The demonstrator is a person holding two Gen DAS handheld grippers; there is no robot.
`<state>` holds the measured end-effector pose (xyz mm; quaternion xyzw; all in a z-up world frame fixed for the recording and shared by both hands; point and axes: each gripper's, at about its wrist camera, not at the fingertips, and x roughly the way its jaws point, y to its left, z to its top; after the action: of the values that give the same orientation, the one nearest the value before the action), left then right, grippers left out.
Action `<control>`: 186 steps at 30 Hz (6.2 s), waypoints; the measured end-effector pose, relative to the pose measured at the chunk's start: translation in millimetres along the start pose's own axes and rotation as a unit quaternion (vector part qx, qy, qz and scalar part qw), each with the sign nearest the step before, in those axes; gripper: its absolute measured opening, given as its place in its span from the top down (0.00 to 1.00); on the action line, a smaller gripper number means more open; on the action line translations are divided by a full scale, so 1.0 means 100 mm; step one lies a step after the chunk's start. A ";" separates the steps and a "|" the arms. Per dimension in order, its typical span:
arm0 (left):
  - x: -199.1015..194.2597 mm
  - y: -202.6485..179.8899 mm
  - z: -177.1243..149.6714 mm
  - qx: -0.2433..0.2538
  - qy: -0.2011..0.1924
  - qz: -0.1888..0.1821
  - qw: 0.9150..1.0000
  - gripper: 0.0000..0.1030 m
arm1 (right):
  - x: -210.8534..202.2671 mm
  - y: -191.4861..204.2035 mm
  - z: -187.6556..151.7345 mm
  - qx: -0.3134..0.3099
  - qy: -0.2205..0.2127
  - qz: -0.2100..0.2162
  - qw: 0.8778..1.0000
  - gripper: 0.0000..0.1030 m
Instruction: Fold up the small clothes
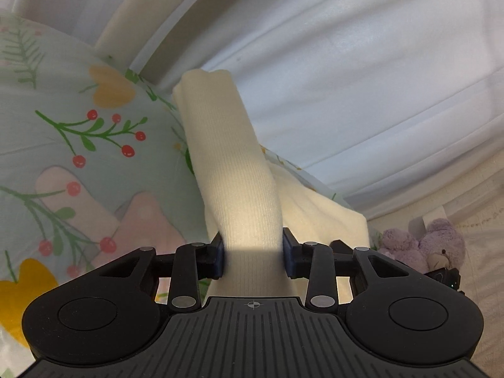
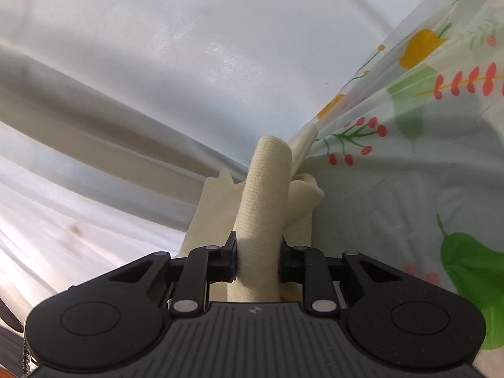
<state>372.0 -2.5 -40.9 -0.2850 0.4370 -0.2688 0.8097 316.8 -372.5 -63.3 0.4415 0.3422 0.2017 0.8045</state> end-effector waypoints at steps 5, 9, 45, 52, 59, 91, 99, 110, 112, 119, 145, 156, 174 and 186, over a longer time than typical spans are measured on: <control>-0.63 0.09 -0.13 -0.004 -0.034 0.028 0.999 0.63 | 0.16 0.28 -0.25 -0.012 0.028 0.024 0.999 0.80; -1.05 0.28 -0.35 -0.007 -0.053 0.076 0.996 0.62 | 0.36 0.50 -0.55 -0.031 0.064 0.033 0.997 0.80; -0.71 0.76 -0.66 0.007 -0.158 0.279 0.947 0.25 | 1.28 1.16 -1.75 -0.384 -0.056 -0.227 0.893 0.65; -0.73 0.73 -0.68 -0.003 -0.159 0.304 0.939 0.24 | 1.26 1.07 -1.66 -0.357 -0.057 -0.214 0.907 0.63; -1.37 0.60 -1.12 0.014 -0.173 0.303 0.937 0.18 | 0.97 1.04 -1.57 -0.300 -0.064 -0.244 0.920 0.51; -1.65 0.81 -1.83 -0.304 -0.157 0.022 0.939 0.21 | 0.14 0.41 -1.93 0.078 0.036 0.066 0.994 0.81; -1.84 0.76 -1.86 -0.300 -0.189 0.011 0.935 0.21 | 0.25 0.48 -2.02 0.042 0.054 0.057 0.996 0.92; -2.02 0.88 -1.97 -0.317 -0.205 0.044 0.925 0.23 | 0.43 0.31 -2.17 -0.006 0.091 -0.019 0.996 0.91; -2.07 0.85 -1.95 -0.296 -0.202 0.075 0.931 0.23 | 0.36 0.40 -2.15 -0.030 0.098 -0.027 0.994 0.83; -2.16 0.81 -1.86 -0.232 -0.206 0.128 0.942 0.20 | 0.14 0.48 -2.07 -0.074 0.098 -0.048 0.991 0.70; -1.62 0.56 -1.72 -0.127 -0.103 0.194 0.967 0.15 | 0.24 0.73 -2.02 -0.198 0.064 -0.131 0.969 0.69; -1.70 0.13 -2.19 -0.005 -0.040 0.342 0.939 0.07 | -0.18 1.09 -2.46 -0.292 0.157 -0.216 0.918 0.04; -1.59 -0.22 -2.03 0.074 0.005 0.408 0.910 0.06 | 0.16 1.54 -2.52 -0.331 0.168 -0.344 0.862 0.04; -1.54 -0.20 -2.02 0.082 0.023 0.422 0.903 0.06 | 0.19 1.54 -2.45 -0.318 0.158 -0.357 0.864 0.04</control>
<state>121.8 43.4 -33.8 -0.0002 0.5110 0.0565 0.8577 147.7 -138.7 -32.1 -0.0281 0.5162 0.0659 0.8535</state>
